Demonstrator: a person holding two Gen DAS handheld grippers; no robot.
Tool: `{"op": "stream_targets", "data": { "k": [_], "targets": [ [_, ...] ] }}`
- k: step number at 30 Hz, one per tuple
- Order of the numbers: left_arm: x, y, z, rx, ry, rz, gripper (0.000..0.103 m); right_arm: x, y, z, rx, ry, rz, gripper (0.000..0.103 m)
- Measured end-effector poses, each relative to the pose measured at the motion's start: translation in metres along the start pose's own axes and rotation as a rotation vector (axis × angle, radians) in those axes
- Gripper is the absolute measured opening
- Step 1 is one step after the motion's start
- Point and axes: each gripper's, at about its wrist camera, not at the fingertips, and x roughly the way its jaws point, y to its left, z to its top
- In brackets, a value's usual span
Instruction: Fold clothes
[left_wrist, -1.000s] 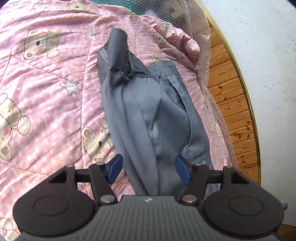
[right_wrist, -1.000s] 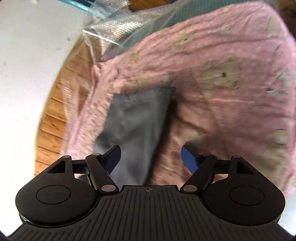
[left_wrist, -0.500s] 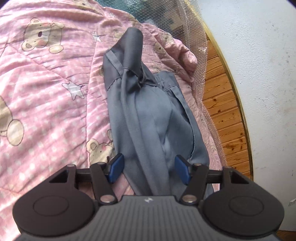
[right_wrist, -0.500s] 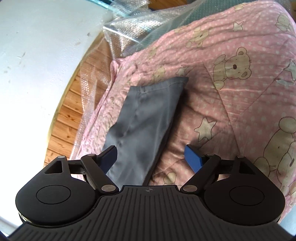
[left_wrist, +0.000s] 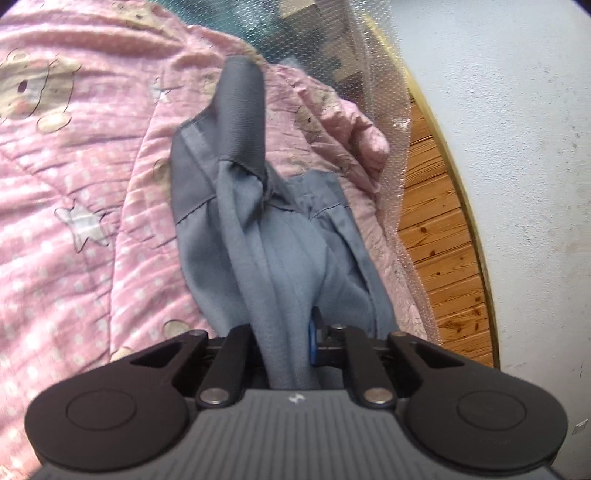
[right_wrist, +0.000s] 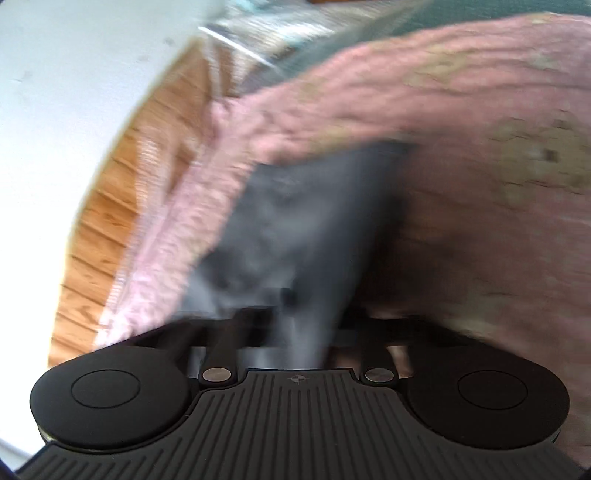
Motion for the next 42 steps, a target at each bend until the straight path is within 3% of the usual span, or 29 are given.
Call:
{"op": "stream_targets", "data": {
  "k": [7,11,14,16,18,20,23,25,27,28,31,33,36,38,40,41,42],
  "targets": [
    [-0.044,-0.077,0.019,0.059,-0.053,-0.205,0.004,-0.057,0.071,0.029,-0.164,-0.067,0.089,0.000],
    [-0.087,-0.143,0.041,0.083,-0.139,-0.336,0.003,-0.096,0.122,0.054,-0.250,-0.104,0.128,0.000],
    [-0.099,-0.200,0.069,0.119,-0.208,-0.380,0.004,-0.117,0.163,0.081,-0.314,-0.129,0.140,0.000],
    [-0.076,-0.235,0.092,0.122,-0.211,-0.313,0.004,-0.114,0.191,0.101,-0.353,-0.117,0.138,0.000],
    [-0.031,-0.264,0.120,0.097,-0.178,-0.199,0.006,-0.087,0.219,0.114,-0.396,-0.069,0.111,0.000],
    [0.036,-0.279,0.144,0.096,-0.132,-0.021,0.009,-0.046,0.245,0.123,-0.431,-0.001,0.067,0.000],
    [0.150,-0.281,0.164,0.130,-0.093,0.284,0.023,0.051,0.263,0.119,-0.441,0.097,-0.038,0.000],
    [0.199,-0.267,0.166,0.201,-0.131,0.466,0.023,0.121,0.271,0.114,-0.445,0.153,-0.115,0.010],
    [0.231,-0.251,0.163,0.257,-0.166,0.606,0.022,0.188,0.260,0.106,-0.390,0.218,-0.143,0.034],
    [0.229,-0.246,0.158,0.257,-0.187,0.617,0.022,0.209,0.252,0.103,-0.360,0.224,-0.144,0.035],
    [0.207,-0.240,0.136,0.302,-0.182,0.464,0.026,0.211,0.241,0.105,-0.355,0.146,-0.099,0.036],
    [0.194,-0.239,0.113,0.392,-0.104,0.349,0.030,0.193,0.234,0.106,-0.383,0.115,-0.021,0.039],
    [0.186,-0.220,0.075,0.506,0.081,0.250,0.033,0.162,0.231,0.085,-0.573,0.160,0.049,0.040],
    [0.187,-0.196,0.053,0.571,0.181,0.295,0.033,0.155,0.222,0.062,-0.728,0.241,0.025,0.040],
    [0.187,-0.158,0.049,0.589,0.183,0.434,0.029,0.167,0.197,0.051,-0.869,0.293,-0.127,0.039],
    [0.183,-0.137,0.055,0.545,0.151,0.506,0.005,0.173,0.180,0.049,-0.924,0.290,-0.222,0.037],
    [0.177,-0.121,0.063,0.506,0.117,0.552,0.004,0.174,0.168,0.053,-0.942,0.249,-0.265,0.030]
  ]
}}
